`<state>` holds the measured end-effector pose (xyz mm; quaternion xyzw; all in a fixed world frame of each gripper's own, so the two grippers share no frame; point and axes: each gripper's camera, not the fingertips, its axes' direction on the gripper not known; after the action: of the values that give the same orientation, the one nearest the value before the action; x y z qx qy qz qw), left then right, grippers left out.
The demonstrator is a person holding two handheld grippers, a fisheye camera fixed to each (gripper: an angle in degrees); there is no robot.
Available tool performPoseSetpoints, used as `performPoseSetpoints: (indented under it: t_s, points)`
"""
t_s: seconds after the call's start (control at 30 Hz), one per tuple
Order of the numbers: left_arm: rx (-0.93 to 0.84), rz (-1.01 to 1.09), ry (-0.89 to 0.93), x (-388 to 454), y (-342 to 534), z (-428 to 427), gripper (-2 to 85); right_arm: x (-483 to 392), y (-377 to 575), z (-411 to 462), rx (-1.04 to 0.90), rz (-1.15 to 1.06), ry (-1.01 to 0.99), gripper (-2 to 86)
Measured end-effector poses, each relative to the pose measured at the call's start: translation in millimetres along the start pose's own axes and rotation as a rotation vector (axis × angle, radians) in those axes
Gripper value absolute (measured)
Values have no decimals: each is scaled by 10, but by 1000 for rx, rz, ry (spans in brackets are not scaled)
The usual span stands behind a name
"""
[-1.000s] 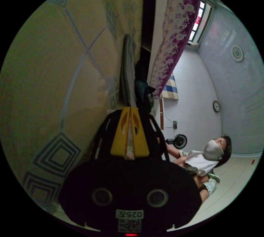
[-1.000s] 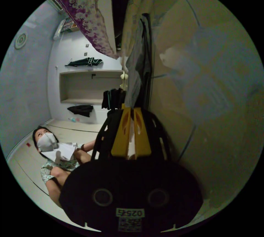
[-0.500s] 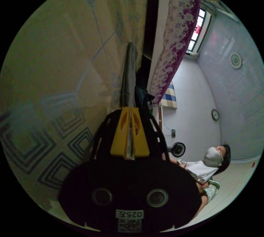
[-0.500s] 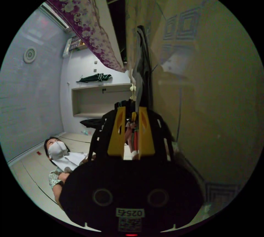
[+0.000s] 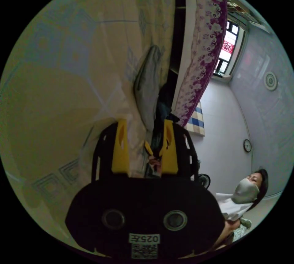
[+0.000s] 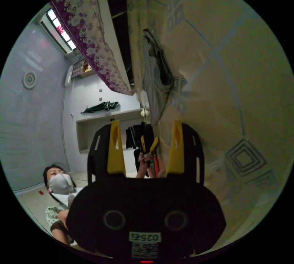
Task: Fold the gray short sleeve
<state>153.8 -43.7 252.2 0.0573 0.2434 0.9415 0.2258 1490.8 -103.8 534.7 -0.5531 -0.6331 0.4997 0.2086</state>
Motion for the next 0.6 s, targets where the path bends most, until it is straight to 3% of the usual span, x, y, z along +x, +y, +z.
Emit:
performPoseSetpoints:
  t_s: [0.33,0.5,0.6]
  points:
    - [136,-41,-2,-290,-205,136,119,313,-212,37,180,14,8,216]
    - [261,-81,9,-501,-40,109,106,678,-197,-97,381,125,-19,175]
    - [302,-132,24,-578,-17,146,112,833,-241,-138,394,180,-64,217]
